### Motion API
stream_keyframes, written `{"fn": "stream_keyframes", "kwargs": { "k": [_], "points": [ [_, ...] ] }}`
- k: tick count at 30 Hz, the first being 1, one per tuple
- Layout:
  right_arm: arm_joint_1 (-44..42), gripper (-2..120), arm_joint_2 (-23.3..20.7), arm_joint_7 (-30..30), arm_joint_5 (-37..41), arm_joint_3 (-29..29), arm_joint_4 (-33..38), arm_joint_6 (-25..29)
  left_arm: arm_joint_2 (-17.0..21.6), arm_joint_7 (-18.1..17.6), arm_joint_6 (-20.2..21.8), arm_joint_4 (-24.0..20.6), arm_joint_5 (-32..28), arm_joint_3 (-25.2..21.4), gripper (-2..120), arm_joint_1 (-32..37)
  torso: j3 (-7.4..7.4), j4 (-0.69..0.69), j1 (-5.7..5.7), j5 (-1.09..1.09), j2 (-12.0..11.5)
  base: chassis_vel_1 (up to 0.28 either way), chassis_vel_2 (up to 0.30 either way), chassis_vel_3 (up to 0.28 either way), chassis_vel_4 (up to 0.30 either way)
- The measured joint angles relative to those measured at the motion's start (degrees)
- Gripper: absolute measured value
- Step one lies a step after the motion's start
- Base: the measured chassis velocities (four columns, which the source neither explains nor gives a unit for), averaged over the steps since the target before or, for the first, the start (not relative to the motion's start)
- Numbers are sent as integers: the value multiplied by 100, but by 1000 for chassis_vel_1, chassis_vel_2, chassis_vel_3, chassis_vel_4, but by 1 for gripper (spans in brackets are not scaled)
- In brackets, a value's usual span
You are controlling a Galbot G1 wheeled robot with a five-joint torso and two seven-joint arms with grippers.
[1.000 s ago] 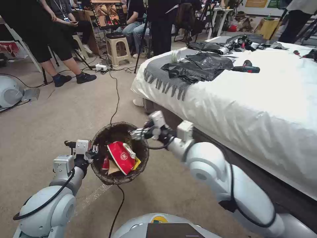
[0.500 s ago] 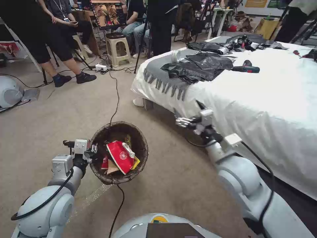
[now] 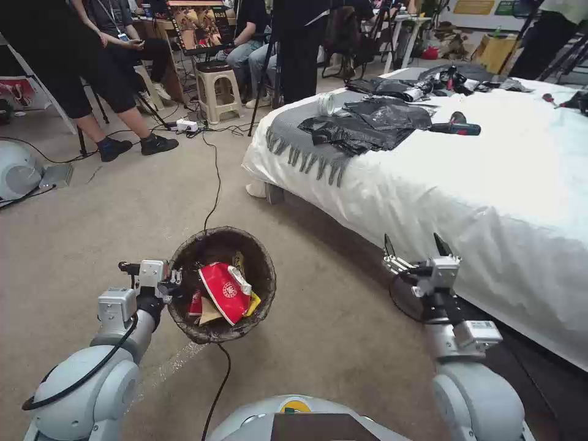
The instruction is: Pick up the trash bin, then pick up the garbage from the floor and place it into the trash bin.
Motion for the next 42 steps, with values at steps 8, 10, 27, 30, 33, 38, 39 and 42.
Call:
{"fn": "stream_keyframes", "kwargs": {
  "k": [8,10,27,30,33,38,39,42],
  "points": [
    [103,100,-6,178,-8,-167,51,-89,30,12,19,0,-12,-31,3,-12,0,1,0,0,0,0,0,0,0],
    [149,100,-26,238,-6,-230,51,-135,30,27,21,0,-14,-48,3,-9,1,0,0,0,0,0,0,0,0],
    [211,100,-76,317,33,-289,-6,-303,31,95,12,0,-28,-67,3,-33,1,-1,0,0,0,9,9,7,7],
    [226,100,-81,320,39,-290,-28,-317,34,101,10,0,-28,-67,3,-30,1,1,0,0,0,53,52,41,47],
    [242,100,-85,328,44,-314,-48,-343,37,106,9,0,-29,-81,3,-18,1,1,0,0,0,51,60,61,52],
    [302,100,-105,375,48,-384,-78,-400,39,110,5,0,-41,-117,3,7,1,0,0,1,-1,58,65,53,69],
    [316,100,-116,393,50,-399,-83,-411,37,111,4,0,-41,-119,3,9,1,1,0,0,0,59,69,61,80],
    [354,100,-147,445,60,-435,-92,-439,22,119,3,0,-38,-117,3,17,1,-1,0,0,-1,56,62,62,64]
  ]
}}
